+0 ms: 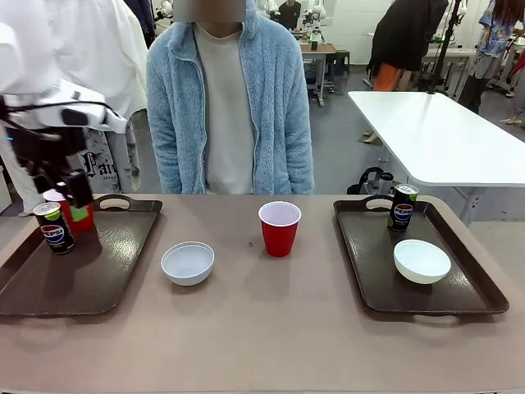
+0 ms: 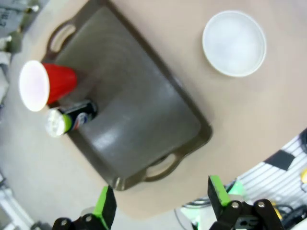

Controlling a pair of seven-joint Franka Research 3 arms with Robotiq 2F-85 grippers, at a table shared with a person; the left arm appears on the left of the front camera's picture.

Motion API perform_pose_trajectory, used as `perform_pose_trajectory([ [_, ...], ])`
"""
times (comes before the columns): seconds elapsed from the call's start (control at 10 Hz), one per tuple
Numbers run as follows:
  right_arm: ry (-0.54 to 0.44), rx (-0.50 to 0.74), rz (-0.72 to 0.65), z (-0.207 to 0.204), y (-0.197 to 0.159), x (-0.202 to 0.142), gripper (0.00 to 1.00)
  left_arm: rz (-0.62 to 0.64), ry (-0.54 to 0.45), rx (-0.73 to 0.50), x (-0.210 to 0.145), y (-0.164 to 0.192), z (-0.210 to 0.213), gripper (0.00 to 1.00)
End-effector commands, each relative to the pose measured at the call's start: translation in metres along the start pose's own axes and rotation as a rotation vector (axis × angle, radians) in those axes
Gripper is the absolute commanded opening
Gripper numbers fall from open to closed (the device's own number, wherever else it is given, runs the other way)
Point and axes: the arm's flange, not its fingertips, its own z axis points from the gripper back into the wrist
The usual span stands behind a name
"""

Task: Prepare tableware on both trays.
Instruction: Pick up a Picnic Bowl from the table and place it on a Handle tray.

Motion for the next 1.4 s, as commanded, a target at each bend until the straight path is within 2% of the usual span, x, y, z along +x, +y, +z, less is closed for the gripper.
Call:
perform_pose_trajectory([
  [0.0, 0.000, 0.004, -0.001, 0.000, 0.001, -0.002, 1.00, 0.043, -0.032, -0.042, 0.032, -0.022, -0.017, 1.00],
  [0.3, 0.000, 0.004, -0.001, 0.000, 0.001, -0.002, 1.00, 0.001, -0.151, -0.137, 0.062, -0.050, -0.063, 1.00],
  [0.4, 0.000, 0.004, -0.001, 0.000, 0.001, -0.002, 1.00, 0.007, -0.159, -0.170, 0.070, -0.052, -0.072, 1.00],
  [0.8, 0.000, 0.004, -0.001, 0.000, 0.001, -0.002, 1.00, -0.011, -0.153, -0.209, 0.095, -0.062, -0.113, 1.00],
  [1.3, 0.000, 0.004, -0.001, 0.000, 0.001, -0.002, 1.00, -0.027, -0.104, -0.226, 0.103, -0.063, -0.146, 1.00],
])
